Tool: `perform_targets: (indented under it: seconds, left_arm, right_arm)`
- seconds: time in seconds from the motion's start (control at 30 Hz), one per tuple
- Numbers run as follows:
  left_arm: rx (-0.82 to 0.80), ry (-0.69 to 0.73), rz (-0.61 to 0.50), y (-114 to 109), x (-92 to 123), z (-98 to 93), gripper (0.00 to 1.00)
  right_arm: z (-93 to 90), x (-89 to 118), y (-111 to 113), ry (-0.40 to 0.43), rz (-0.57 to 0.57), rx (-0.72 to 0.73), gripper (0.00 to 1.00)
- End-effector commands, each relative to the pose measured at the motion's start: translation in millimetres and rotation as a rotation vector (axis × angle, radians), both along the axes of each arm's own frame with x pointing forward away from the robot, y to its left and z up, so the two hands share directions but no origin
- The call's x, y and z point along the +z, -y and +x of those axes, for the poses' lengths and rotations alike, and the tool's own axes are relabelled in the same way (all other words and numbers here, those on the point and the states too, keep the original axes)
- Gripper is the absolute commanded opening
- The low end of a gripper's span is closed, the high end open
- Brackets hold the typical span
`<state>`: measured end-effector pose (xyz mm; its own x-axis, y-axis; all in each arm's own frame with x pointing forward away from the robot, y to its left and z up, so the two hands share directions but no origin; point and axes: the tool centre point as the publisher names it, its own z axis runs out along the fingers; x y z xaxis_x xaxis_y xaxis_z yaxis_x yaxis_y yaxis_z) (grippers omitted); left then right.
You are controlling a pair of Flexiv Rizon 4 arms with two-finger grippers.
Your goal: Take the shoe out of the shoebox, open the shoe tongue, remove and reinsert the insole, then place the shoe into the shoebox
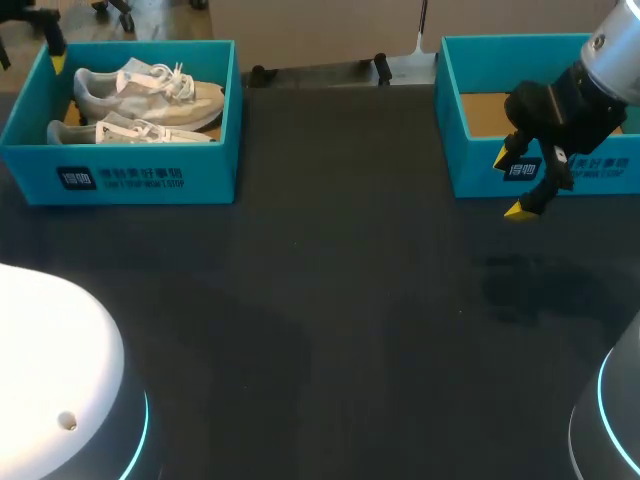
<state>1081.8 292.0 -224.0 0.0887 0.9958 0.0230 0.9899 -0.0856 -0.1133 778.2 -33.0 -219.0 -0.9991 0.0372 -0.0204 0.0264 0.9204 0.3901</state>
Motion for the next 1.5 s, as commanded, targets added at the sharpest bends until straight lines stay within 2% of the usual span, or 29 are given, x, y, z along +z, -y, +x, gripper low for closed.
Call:
perform_targets:
  seconds: [0.03, 0.2, 0.23, 0.3, 0.33, 0.37, 0.4, 0.43, 0.53, 0.6, 0.9, 1.2, 1.33, 1.4, 1.5]
  left_arm:
    - [-0.019, 0.139, 0.012, 2, -7, -26.1, 1.0]
    - [-0.028, 0.107, -0.004, 0, -16, -30.9, 1.0]
    - [-0.024, 0.114, -0.001, 0, -17, -32.9, 0.97]
    - [-0.033, 0.088, -0.022, 1, -20, -35.4, 0.9]
    - [-0.036, 0.077, -0.026, 0, -22, -35.6, 0.84]
    - [-0.035, 0.079, -0.025, 1, -25, -35.9, 0.71]
    - [-0.031, 0.082, -0.019, 2, -27, -36.3, 0.64]
    - [-0.034, 0.081, -0.019, 2, -29, -37.2, 0.62]
    - [-0.042, 0.102, 0.001, 4, -37, -39.1, 0.73]
    - [-0.044, 0.1, 0.002, 6, -42, -38.7, 0.75]
    - [-0.044, 0.119, -0.024, 10, -61, -35.3, 0.62]
    - [-0.073, 0.132, -0.022, 9, -77, -32.8, 0.64]
    - [-0.077, 0.134, -0.036, 12, -84, -30.9, 0.59]
    - [-0.081, 0.129, -0.042, 13, -90, -29.9, 0.52]
    - [-0.08, 0.136, -0.044, 13, -94, -29.7, 0.52]
  right_arm:
    - [0.1, -1, 0, 0.0, -0.002, 0.0, 1.0]
    - [0.1, -1, 0, 0.0, -0.002, 0.0, 1.0]
    - [0.1, -1, 0, 0.0, -0.002, 0.0, 1.0]
    - [0.1, -1, 0, 0.0, -0.002, 0.0, 1.0]
    - [0.1, -1, 0, 0.0, -0.002, 0.0, 1.0]
    - [0.1, -1, 0, 0.0, -0.002, 0.0, 1.0]
    - [0.1, -1, 0, 0.0, -0.002, 0.0, 1.0]
    - [0.1, -1, 0, 0.0, -0.002, 0.0, 1.0]
    - [0.1, -1, 0, 0.0, -0.002, 0.0, 1.0]
    - [0.1, -1, 0, 0.0, -0.002, 0.0, 1.0]
    - [0.1, -1, 0, 0.0, -0.002, 0.0, 1.0]
    - [0.1, -1, 0, 0.0, -0.002, 0.0, 1.0]
    - [0.1, -1, 0, 0.0, -0.002, 0.0, 1.0]
    - [0.1, -1, 0, 0.0, -0.002, 0.0, 1.0]
    - [0.1, -1, 0, 0.0, -0.002, 0.0, 1.0]
